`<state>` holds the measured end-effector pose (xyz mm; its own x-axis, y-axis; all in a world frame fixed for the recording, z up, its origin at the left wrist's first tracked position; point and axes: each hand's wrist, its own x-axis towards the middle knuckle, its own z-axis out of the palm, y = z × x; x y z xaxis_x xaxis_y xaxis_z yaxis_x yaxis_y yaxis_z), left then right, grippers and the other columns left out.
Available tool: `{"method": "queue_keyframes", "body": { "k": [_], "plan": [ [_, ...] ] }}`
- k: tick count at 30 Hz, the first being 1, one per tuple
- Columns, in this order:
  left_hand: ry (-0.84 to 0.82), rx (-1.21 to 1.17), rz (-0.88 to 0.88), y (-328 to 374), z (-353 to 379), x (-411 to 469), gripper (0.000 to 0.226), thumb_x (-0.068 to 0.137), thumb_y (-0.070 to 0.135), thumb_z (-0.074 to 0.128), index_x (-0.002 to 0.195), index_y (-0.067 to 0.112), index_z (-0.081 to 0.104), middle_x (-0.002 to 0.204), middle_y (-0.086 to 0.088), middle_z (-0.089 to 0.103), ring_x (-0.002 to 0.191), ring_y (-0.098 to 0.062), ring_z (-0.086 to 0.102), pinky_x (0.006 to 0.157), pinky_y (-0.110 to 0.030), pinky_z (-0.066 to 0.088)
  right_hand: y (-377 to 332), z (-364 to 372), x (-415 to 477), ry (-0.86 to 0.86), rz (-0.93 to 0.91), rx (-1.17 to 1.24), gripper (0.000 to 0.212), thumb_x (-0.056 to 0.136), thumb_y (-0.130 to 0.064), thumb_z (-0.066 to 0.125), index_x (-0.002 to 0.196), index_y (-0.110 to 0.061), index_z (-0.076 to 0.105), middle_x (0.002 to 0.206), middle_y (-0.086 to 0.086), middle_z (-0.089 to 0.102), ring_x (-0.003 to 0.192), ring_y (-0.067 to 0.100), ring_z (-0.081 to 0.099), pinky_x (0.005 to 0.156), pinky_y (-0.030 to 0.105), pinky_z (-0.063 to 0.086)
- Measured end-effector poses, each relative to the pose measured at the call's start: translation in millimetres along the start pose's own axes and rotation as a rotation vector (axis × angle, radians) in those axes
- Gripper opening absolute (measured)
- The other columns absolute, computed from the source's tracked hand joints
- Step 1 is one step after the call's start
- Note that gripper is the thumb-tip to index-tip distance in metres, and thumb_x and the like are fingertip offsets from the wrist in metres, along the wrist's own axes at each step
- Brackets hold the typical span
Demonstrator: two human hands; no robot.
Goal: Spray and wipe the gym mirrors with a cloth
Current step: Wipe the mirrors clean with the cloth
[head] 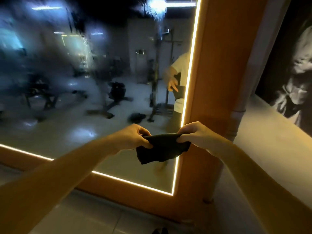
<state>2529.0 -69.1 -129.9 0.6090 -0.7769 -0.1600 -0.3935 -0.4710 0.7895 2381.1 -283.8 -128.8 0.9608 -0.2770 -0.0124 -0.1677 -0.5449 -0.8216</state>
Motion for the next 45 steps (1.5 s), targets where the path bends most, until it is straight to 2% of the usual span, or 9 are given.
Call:
{"method": "queue_keyframes", "body": {
  "k": [3, 9, 15, 19, 22, 29, 34, 40, 45],
  "plan": [
    [0.001, -0.023, 0.068, 16, -48, 8, 0.01, 0.091, 0.019, 0.078, 0.099, 0.023, 0.077, 0.076, 0.011, 0.073, 0.085, -0.012, 0.062, 0.068, -0.026, 0.042, -25, -22, 15, 0.019, 0.003, 0.161, 0.011, 0.094, -0.014, 0.07, 0.083, -0.011, 0.072, 0.093, 0.01, 0.069, 0.109, 0.031, 0.063, 0.097, 0.041, 0.052],
    [-0.05, -0.442, 0.334, 37, -127, 32, 0.04, 0.092, 0.023, 0.07, 0.127, 0.003, 0.068, 0.121, -0.017, 0.075, 0.115, -0.031, 0.072, 0.098, -0.042, 0.058, -80, -26, 46, -0.171, -0.216, 0.701, 0.025, 0.079, -0.019, 0.07, 0.095, -0.003, 0.06, 0.092, 0.012, 0.062, 0.093, 0.027, 0.063, 0.071, 0.026, 0.055],
    [0.037, -0.315, 0.629, 62, -192, 59, 0.013, 0.097, 0.018, 0.068, 0.107, 0.011, 0.07, 0.071, 0.009, 0.074, 0.064, -0.001, 0.069, 0.055, -0.018, 0.053, -147, -4, 110, -0.208, -0.359, 0.942, 0.04, 0.083, -0.042, 0.081, 0.102, -0.009, 0.07, 0.087, 0.009, 0.066, 0.081, 0.025, 0.062, 0.075, 0.032, 0.047],
    [0.041, -0.182, 0.728, 85, -244, 92, 0.024, 0.09, 0.03, 0.082, 0.111, 0.021, 0.075, 0.103, -0.004, 0.079, 0.098, -0.019, 0.076, 0.099, -0.048, 0.059, -189, 9, 159, -0.026, -0.483, 0.83, 0.067, 0.096, -0.04, 0.058, 0.148, 0.0, 0.042, 0.126, 0.024, 0.059, 0.107, 0.034, 0.066, 0.085, 0.04, 0.06],
    [-0.048, -0.018, 0.748, 102, -276, 119, 0.037, 0.071, 0.055, 0.083, 0.1, 0.034, 0.076, 0.1, 0.005, 0.074, 0.1, -0.02, 0.072, 0.096, -0.044, 0.056, -207, 3, 188, 0.015, -0.438, 0.76, 0.053, 0.096, -0.03, 0.063, 0.145, -0.011, 0.054, 0.139, 0.025, 0.06, 0.126, 0.04, 0.062, 0.108, 0.048, 0.051],
    [-0.328, -0.215, 0.7, 159, -323, 163, 0.058, 0.055, 0.011, 0.079, 0.111, 0.013, 0.064, 0.106, -0.015, 0.068, 0.096, -0.026, 0.069, 0.094, -0.043, 0.056, -244, -40, 214, 0.178, -0.468, 0.627, 0.049, 0.094, -0.022, 0.068, 0.132, 0.007, 0.057, 0.113, 0.021, 0.064, 0.097, 0.027, 0.07, 0.082, 0.032, 0.059],
    [-0.028, -0.246, 0.784, 193, -325, 166, 0.025, 0.096, -0.004, 0.064, 0.12, 0.005, 0.061, 0.092, -0.008, 0.067, 0.067, -0.007, 0.067, 0.058, -0.019, 0.052, -273, -89, 212, 0.24, -0.402, 0.695, 0.056, 0.088, -0.025, 0.073, 0.131, 0.007, 0.058, 0.109, 0.023, 0.067, 0.093, 0.034, 0.069, 0.081, 0.035, 0.058],
    [0.521, -0.279, 0.875, 235, -344, 186, 0.007, 0.094, 0.0, 0.07, 0.099, 0.001, 0.065, 0.077, -0.011, 0.067, 0.057, -0.007, 0.066, 0.059, -0.025, 0.054, -301, -182, 218, 0.58, -0.593, 0.736, 0.036, 0.096, -0.033, 0.063, 0.123, -0.01, 0.07, 0.11, 0.015, 0.075, 0.096, 0.033, 0.074, 0.064, 0.033, 0.061],
    [1.075, 0.279, 0.967, 221, -374, 205, 0.01, 0.092, 0.017, 0.069, 0.088, 0.022, 0.061, 0.082, 0.008, 0.064, 0.074, -0.006, 0.059, 0.065, -0.028, 0.045, -319, -228, 248, 1.282, -0.751, -0.134, 0.015, 0.098, -0.05, 0.054, 0.096, -0.035, 0.056, 0.136, 0.004, 0.057, 0.115, 0.017, 0.061, 0.075, 0.012, 0.048]
  ]
}}
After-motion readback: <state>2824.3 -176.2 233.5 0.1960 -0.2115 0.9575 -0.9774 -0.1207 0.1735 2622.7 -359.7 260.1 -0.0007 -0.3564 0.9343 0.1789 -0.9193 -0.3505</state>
